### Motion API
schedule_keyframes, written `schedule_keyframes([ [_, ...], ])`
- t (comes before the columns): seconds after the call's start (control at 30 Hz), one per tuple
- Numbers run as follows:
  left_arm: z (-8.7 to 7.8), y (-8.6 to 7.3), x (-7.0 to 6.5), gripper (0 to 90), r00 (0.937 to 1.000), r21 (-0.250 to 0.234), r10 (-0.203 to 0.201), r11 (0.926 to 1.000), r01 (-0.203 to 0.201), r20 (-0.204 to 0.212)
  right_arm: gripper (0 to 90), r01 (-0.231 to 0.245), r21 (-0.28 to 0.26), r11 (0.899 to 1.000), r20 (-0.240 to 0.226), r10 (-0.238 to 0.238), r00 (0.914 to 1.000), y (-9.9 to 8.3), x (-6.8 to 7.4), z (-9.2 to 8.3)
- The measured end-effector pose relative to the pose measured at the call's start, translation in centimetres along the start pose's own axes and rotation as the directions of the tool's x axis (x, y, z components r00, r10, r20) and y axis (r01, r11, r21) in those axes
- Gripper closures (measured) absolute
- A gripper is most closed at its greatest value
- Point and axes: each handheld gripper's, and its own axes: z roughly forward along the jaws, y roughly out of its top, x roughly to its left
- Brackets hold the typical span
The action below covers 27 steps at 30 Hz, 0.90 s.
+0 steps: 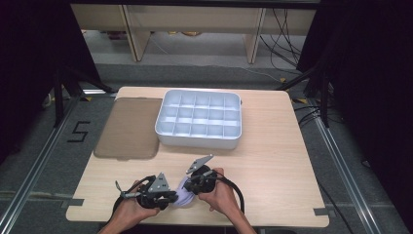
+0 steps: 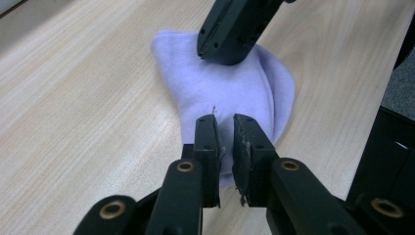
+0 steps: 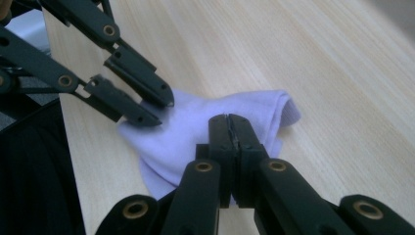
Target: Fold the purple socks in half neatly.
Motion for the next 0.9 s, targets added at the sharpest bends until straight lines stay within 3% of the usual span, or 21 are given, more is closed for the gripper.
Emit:
schedule_keyframes([
  [0.1, 0.1, 0.0, 0.0, 79.9, 0.9999, 0.007, 0.012, 0.9999, -0.012, -0.009, 87.6, 0.002, 0.003, 1.0, 0.006, -0.002, 1.0, 0.0, 0.1, -0.1],
  [0.13, 0.0, 0.1, 0.1, 79.9, 0.9993, 0.01, 0.037, 0.9993, -0.037, -0.004, 83.9, -0.009, 0.004, 1.0, 0.023, 0.008, 0.9997, 0.2, 0.2, -0.2],
  [0.17, 0.0, 0.1, 0.1, 79.9, 0.9993, 0.01, 0.037, 0.9993, -0.037, -0.004, 82.0, -0.014, 0.001, 1.0, 0.028, 0.014, 0.9995, 0.3, 0.2, -0.4],
  [0.2, 0.1, 0.0, 0.0, 79.9, 0.9999, 0.001, 0.012, 0.9999, -0.012, -0.006, 82.0, -0.014, 0.001, 1.0, 0.028, 0.014, 0.9995, 0.3, 0.2, -0.4],
  [0.23, 0.1, 0.0, 0.0, 79.9, 1.0, 0.0, -0.001, 1.0, 0.001, 0.004, 79.0, 0.007, -0.004, 1.0, 0.04, -0.007, 0.9992, 0.4, 0.0, -0.5],
  [0.3, 0.1, 0.0, 0.0, 79.8, 1.0, -0.001, 0.0, 1.0, 0.0, -0.001, 70.4, -0.002, -0.001, 1.0, 0.06, 0.002, 0.9982, 0.7, -0.2, -0.9],
  [0.33, 0.1, 0.0, 0.1, 79.8, 0.9996, 0.005, 0.026, 0.9997, -0.026, -0.011, 63.4, -0.012, 0.029, 1.0, 0.065, 0.011, 0.9978, 1.0, -0.5, -1.1],
  [0.37, 0.1, 0.0, 0.1, 79.7, 0.9996, 0.005, 0.026, 0.9997, -0.026, -0.011, 63.4, -0.012, 0.029, 1.0, 0.065, 0.011, 0.9978, 1.0, -0.5, -1.1],
  [0.4, 0.1, 0.1, 0.1, 79.7, 0.9994, 0.005, 0.032, 0.9995, -0.032, -0.01, 55.8, -0.017, 0.062, 0.998, 0.059, 0.013, 0.9982, 1.2, -0.9, -1.2],
  [0.47, 0.0, 0.1, 0.0, 79.6, 0.9997, 0.005, 0.023, 0.9997, -0.023, -0.009, 51.3, -0.019, 0.077, 0.997, 0.05, 0.016, 0.9986, 1.4, -1.2, -0.9],
  [0.7, 0.0, 0.1, 0.0, 79.3, 0.9996, 0.003, 0.026, 0.9997, -0.026, -0.013, 47.3, 0.0, 0.136, 0.991, 0.007, -0.001, 1.0, 1.9, -1.6, 0.3],
  [0.9, 0.0, 0.0, 0.1, 79.2, 0.9995, -0.001, 0.033, 0.9995, -0.033, -0.003, 45.8, -0.052, 0.168, 0.984, -0.031, 0.058, 0.9978, 2.0, -2.2, 1.1],
])
